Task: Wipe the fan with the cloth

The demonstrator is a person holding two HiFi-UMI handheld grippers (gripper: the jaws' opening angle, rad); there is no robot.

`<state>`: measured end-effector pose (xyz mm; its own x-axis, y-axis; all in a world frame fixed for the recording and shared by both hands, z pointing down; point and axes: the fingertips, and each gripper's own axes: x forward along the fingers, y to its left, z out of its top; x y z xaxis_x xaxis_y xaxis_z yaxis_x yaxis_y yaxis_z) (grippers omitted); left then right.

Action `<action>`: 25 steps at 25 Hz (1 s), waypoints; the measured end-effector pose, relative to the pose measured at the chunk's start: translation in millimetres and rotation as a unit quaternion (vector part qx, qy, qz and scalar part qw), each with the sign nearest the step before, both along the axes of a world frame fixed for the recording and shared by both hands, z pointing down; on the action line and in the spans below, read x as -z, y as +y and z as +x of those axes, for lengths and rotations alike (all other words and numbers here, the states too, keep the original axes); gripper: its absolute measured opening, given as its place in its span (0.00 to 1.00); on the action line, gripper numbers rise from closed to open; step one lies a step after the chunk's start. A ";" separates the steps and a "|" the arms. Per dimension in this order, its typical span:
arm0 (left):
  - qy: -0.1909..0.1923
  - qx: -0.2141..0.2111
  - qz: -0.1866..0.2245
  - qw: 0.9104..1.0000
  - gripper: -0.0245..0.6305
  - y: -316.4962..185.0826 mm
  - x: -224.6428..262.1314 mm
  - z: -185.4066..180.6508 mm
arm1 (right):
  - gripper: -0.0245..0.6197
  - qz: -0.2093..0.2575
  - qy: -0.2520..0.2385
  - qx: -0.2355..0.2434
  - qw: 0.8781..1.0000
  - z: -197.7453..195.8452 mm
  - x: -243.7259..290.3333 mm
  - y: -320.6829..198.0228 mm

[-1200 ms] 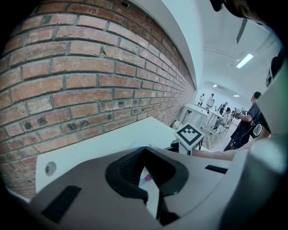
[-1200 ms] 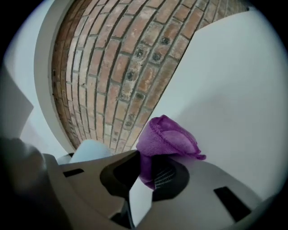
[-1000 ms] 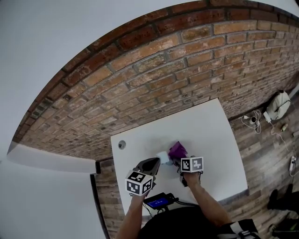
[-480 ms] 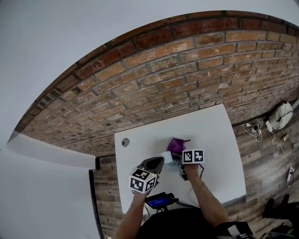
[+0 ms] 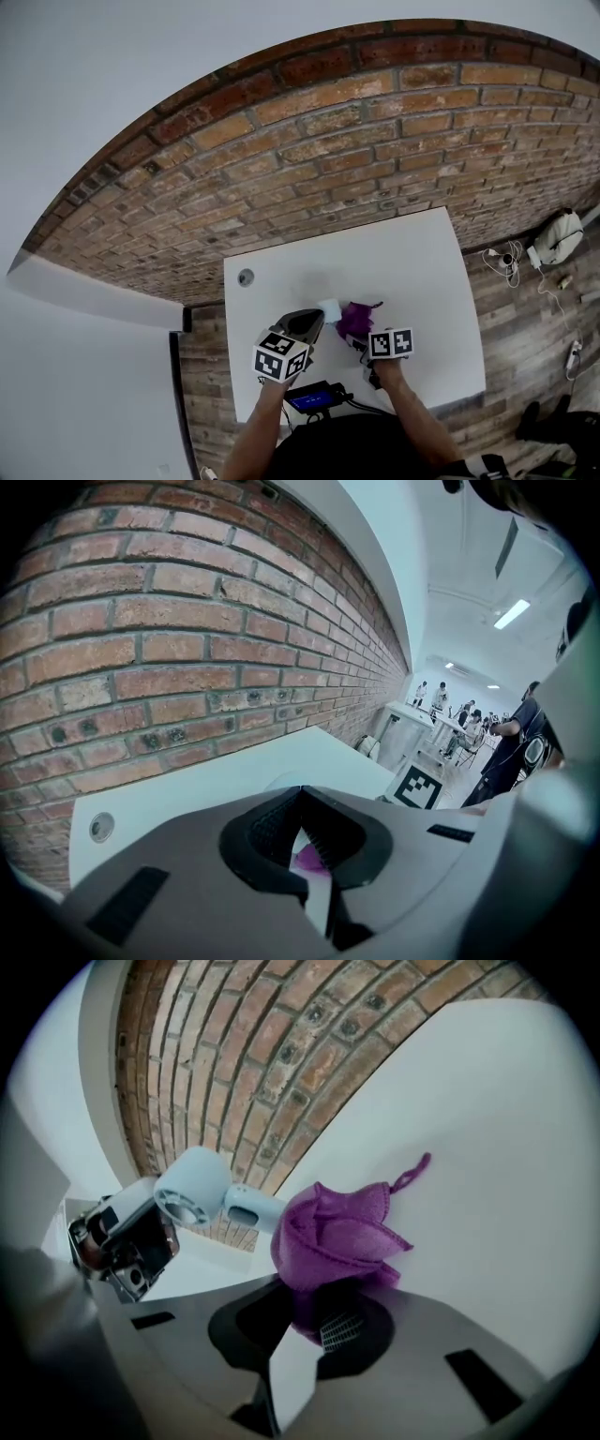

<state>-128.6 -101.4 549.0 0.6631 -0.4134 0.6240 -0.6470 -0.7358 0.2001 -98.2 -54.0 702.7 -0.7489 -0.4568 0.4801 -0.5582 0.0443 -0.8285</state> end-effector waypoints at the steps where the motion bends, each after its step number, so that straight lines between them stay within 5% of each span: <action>1: 0.000 -0.001 0.000 1.000 0.05 0.1 -0.2 0.2 | 0.11 0.008 -0.002 -0.021 1.000 8.9 5.2 -8.8; 5: 0.001 0.003 0.003 1.000 0.05 -0.6 -0.3 -0.2 | 0.11 0.057 -0.001 -0.086 0.995 40.0 27.7 -69.9; 10: -0.004 0.002 0.003 1.000 0.05 1.8 -1.2 2.1 | 0.11 0.029 0.009 -0.028 0.999 18.0 5.2 -76.4; 15: -0.002 0.002 0.006 1.000 0.05 -0.6 0.8 0.6 | 0.11 0.022 0.018 -0.051 0.998 9.9 1.2 -37.7; 22: 0.005 0.005 0.005 1.000 0.05 0.1 -0.3 1.7 | 0.11 0.004 0.032 0.100 0.994 -42.8 -3.3 35.4; 25: 0.008 -0.002 0.000 1.000 0.05 -0.4 2.6 -3.3 | 0.11 0.008 0.030 0.057 0.998 -10.2 15.1 14.5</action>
